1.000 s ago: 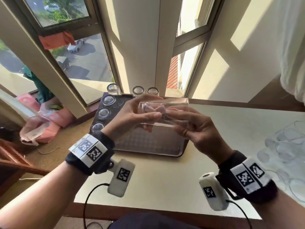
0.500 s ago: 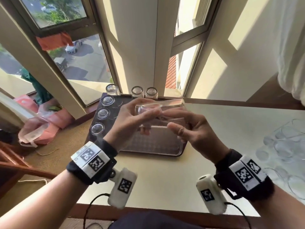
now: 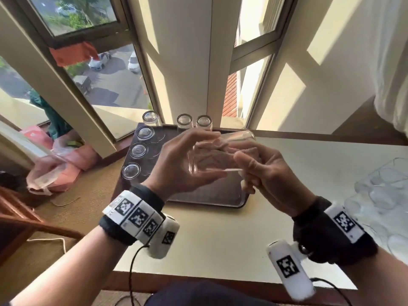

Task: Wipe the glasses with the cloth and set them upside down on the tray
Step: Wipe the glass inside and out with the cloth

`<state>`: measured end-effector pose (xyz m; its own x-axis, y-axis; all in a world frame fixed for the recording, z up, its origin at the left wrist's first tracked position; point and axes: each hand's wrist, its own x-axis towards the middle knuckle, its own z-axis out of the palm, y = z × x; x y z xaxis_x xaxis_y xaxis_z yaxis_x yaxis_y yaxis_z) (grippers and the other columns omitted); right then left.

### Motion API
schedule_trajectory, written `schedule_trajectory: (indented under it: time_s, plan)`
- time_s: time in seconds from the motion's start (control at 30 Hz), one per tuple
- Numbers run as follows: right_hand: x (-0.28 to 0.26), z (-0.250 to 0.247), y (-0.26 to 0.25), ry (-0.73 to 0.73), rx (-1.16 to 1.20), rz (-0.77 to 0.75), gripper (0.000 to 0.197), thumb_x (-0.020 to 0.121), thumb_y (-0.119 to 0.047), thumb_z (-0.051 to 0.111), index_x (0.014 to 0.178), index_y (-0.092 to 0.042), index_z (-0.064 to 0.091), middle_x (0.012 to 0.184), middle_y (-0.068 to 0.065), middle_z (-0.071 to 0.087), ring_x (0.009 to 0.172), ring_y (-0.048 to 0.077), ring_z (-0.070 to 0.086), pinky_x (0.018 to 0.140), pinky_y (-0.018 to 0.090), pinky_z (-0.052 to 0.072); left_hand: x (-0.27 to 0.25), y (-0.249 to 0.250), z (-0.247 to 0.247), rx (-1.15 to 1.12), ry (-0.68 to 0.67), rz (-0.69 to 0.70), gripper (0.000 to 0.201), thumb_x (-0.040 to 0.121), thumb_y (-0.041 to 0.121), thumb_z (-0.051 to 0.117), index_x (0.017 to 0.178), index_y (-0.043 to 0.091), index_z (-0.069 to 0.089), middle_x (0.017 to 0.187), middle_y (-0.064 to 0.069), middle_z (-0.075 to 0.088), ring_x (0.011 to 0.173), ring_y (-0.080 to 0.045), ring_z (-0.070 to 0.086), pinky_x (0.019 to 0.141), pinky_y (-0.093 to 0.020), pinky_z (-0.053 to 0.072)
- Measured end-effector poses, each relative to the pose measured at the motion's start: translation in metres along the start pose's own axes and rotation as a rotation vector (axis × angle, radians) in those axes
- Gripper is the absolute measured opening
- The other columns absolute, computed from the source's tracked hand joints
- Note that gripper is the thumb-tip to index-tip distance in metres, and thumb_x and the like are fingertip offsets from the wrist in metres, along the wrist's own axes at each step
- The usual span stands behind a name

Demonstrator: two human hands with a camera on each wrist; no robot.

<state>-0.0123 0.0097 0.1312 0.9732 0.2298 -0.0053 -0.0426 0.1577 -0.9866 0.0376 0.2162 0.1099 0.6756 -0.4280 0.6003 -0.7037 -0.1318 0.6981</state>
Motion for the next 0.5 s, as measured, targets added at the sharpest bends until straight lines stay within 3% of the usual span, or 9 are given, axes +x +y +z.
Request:
schedule_trajectory:
  time_s: [0.03,0.07,0.13,0.2,0.27,0.33,0.4,0.43,0.5]
  plan:
    - [-0.002,-0.002,0.001,-0.019,0.004,0.023,0.029,0.083,-0.019,0.065,0.11,-0.01,0.066,0.069,-0.011,0.07,0.047,0.009,0.047,0.041,0.023,0.042,0.001,-0.003,-0.001,0.112,-0.037,0.105,0.067,0.072,0.03,0.088,0.124,0.01,0.052,0.12,-0.013,0.065,0.11,-0.02,0.066,0.095,-0.028,0.053]
    - [-0.003,-0.004,0.001,-0.026,-0.002,0.007,0.029,0.081,-0.019,0.066,0.109,-0.011,0.068,0.069,-0.01,0.07,0.047,0.005,0.047,0.043,0.022,0.044,0.0,-0.006,-0.002,0.114,-0.054,0.096,0.07,0.071,0.029,0.089,0.127,0.013,0.05,0.122,-0.013,0.064,0.114,-0.021,0.064,0.098,-0.03,0.052]
    - [-0.003,-0.005,-0.001,-0.022,-0.037,-0.126,0.028,0.08,-0.019,0.072,0.107,-0.012,0.073,0.087,-0.001,0.075,0.059,0.005,0.058,0.054,0.022,0.051,-0.005,-0.005,-0.002,-0.232,-0.078,-0.238,0.082,0.066,0.03,0.091,0.133,0.018,0.045,0.123,-0.003,0.067,0.112,-0.021,0.065,0.097,-0.04,0.054]
    - [-0.002,-0.008,0.003,-0.05,-0.162,-0.267,0.029,0.081,-0.014,0.076,0.107,-0.002,0.072,0.107,0.012,0.072,0.092,0.015,0.069,0.079,0.025,0.056,-0.014,0.003,0.001,-0.692,-0.132,-0.633,0.09,0.06,0.046,0.092,0.135,0.018,0.051,0.121,-0.002,0.07,0.101,-0.028,0.068,0.089,-0.048,0.051]
    - [0.0,-0.008,0.009,-0.091,-0.212,-0.282,0.03,0.084,-0.009,0.074,0.111,0.003,0.069,0.113,0.017,0.068,0.108,0.023,0.066,0.091,0.03,0.055,-0.019,0.001,0.005,-0.804,-0.083,-0.834,0.079,0.057,0.062,0.089,0.12,0.019,0.068,0.109,-0.007,0.073,0.087,-0.028,0.067,0.078,-0.042,0.047]
    - [0.002,-0.005,0.012,-0.11,-0.139,-0.117,0.028,0.085,-0.005,0.071,0.112,-0.002,0.068,0.111,0.012,0.071,0.103,0.018,0.069,0.083,0.025,0.056,-0.017,0.004,0.006,-0.596,0.028,-0.753,0.065,0.059,0.055,0.09,0.11,0.018,0.073,0.101,-0.007,0.076,0.082,-0.022,0.071,0.069,-0.033,0.055]
    - [0.001,-0.002,0.014,-0.11,0.053,0.162,0.027,0.086,-0.011,0.072,0.113,-0.011,0.068,0.094,0.0,0.074,0.073,0.016,0.066,0.061,0.028,0.051,-0.018,0.002,0.004,-0.209,0.058,-0.48,0.062,0.064,0.045,0.087,0.115,0.014,0.07,0.105,-0.005,0.077,0.092,-0.014,0.074,0.078,-0.028,0.059]
    - [-0.001,-0.003,0.018,-0.104,0.104,0.238,0.027,0.087,-0.017,0.072,0.113,-0.013,0.068,0.082,-0.004,0.071,0.059,0.016,0.053,0.054,0.033,0.042,-0.02,-0.001,0.003,-0.007,0.043,-0.31,0.063,0.067,0.045,0.086,0.118,0.012,0.069,0.108,-0.004,0.075,0.097,-0.013,0.073,0.083,-0.029,0.059]
    - [-0.001,-0.006,0.022,-0.078,0.157,0.239,0.035,0.083,-0.03,0.075,0.112,-0.011,0.071,0.077,-0.001,0.069,0.052,0.014,0.039,0.052,0.033,0.038,-0.027,-0.003,0.004,0.086,0.041,-0.198,0.068,0.067,0.044,0.087,0.123,0.011,0.065,0.112,-0.004,0.073,0.102,-0.016,0.071,0.088,-0.032,0.058]
